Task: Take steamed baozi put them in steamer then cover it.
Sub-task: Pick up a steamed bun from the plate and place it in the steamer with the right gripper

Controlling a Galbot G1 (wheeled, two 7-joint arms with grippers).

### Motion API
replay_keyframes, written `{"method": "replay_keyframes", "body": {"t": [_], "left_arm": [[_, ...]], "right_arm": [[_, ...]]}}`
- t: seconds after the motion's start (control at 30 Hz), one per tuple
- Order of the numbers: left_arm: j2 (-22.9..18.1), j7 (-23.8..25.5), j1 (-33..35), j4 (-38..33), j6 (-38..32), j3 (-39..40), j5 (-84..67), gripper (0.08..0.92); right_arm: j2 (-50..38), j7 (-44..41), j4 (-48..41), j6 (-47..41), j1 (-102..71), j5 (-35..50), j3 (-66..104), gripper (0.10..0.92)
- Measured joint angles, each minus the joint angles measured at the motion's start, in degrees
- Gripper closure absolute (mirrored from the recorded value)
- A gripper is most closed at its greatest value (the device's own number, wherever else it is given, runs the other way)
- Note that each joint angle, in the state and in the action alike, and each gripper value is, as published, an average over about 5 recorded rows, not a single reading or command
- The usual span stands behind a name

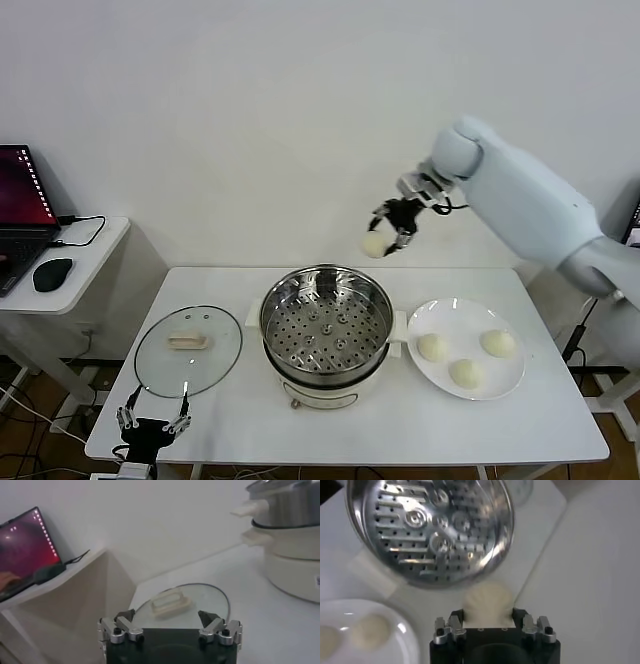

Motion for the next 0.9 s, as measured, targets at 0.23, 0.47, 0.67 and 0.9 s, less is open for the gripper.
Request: {"method": "replay_keyframes", "body": {"t": [0.23,0.47,0.67,0.9], "left_arm": [[-0.3,-0.4,0.0,0.9,0.0,0.6,0.3,0.177],[-0.3,-0.5,-0.2,1.1,0.2,0.8,0.2,0.177],[-0.1,-0.5,-0.2,1.3,0.4,0.4,-0.3,0.177],[0.0,0.0,0.1,1.0,1.1,0.5,-1.4,0.177]], "right_arm": [[4.0,0.8,0.3,9.2,0.6,-5.1,-2.0,0.421],[8.1,1.6,-1.5,15.4,-0.3,-11.0,-2.7,0.421],[10.8,1.8,-3.1,18.3,-2.0,-14.2,-2.8,0.417],[11.9,1.7,-3.6,19.3,-4.6,-17.1,-2.5,0.415]]}}
